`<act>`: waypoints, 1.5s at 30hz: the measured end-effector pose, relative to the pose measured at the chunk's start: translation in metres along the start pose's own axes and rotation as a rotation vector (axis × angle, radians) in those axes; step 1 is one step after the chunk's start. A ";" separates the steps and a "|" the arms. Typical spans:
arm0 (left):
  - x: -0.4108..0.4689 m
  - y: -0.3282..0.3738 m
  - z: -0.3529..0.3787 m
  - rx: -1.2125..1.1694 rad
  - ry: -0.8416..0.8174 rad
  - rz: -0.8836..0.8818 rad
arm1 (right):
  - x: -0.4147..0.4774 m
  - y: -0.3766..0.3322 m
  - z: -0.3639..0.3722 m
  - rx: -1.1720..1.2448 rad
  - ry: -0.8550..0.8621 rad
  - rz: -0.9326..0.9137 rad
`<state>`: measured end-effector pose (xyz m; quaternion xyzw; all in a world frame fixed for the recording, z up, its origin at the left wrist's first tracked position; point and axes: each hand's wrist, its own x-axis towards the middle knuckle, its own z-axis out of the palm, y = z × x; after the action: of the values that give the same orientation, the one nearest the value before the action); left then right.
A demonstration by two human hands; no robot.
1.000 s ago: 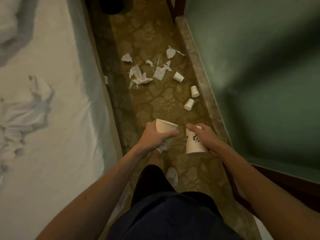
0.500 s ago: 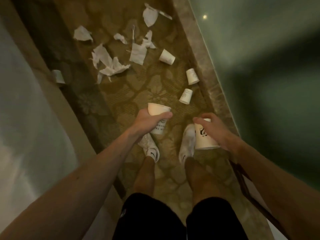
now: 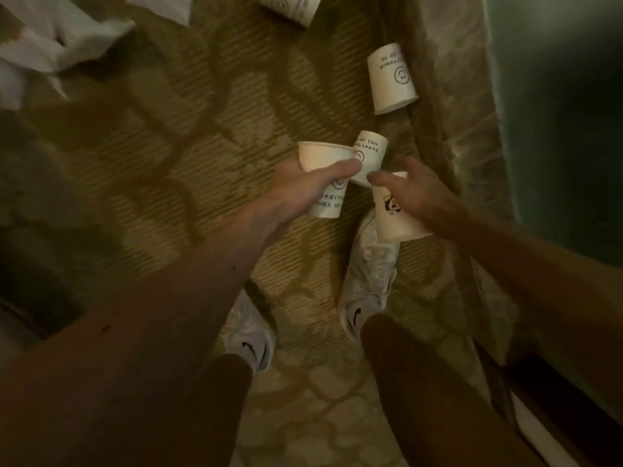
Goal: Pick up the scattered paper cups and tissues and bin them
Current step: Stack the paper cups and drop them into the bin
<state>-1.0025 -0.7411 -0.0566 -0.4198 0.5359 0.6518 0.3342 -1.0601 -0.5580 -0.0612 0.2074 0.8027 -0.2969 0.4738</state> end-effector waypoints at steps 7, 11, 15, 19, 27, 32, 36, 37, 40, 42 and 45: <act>0.071 -0.016 0.026 -0.084 -0.125 -0.031 | 0.066 0.012 -0.010 -0.037 -0.009 -0.052; 0.092 -0.019 0.034 -0.197 -0.161 -0.085 | 0.081 0.013 -0.011 -0.028 -0.111 -0.049; 0.094 -0.018 0.026 -0.331 -0.219 -0.107 | 0.085 0.008 -0.016 -0.023 -0.177 -0.065; 0.081 -0.008 0.016 -0.348 -0.316 -0.061 | 0.075 0.006 -0.023 0.006 -0.263 -0.068; 0.021 0.026 0.002 -0.129 -0.228 0.056 | 0.014 -0.040 -0.021 -0.149 -0.094 -0.216; -0.062 0.068 -0.040 -0.093 -0.173 0.124 | -0.063 -0.101 -0.026 -0.245 -0.112 -0.294; -0.154 0.116 -0.100 -0.122 -0.057 0.163 | -0.155 -0.176 -0.030 -0.268 -0.144 -0.416; -0.182 0.129 -0.116 -0.127 -0.025 0.170 | -0.184 -0.195 -0.031 -0.263 -0.147 -0.448; -0.270 0.173 -0.160 -0.077 0.002 0.225 | -0.267 -0.254 -0.033 -0.273 -0.164 -0.519; -0.343 0.207 -0.191 -0.028 0.010 0.279 | -0.333 -0.299 -0.034 -0.283 -0.170 -0.564; -0.443 0.246 -0.232 0.035 0.052 0.349 | -0.424 -0.361 -0.034 -0.295 -0.155 -0.659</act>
<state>-0.9884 -1.0111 0.4306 -0.3313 0.6205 0.6792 0.2092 -1.1068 -0.8232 0.4274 -0.1560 0.8224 -0.3297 0.4367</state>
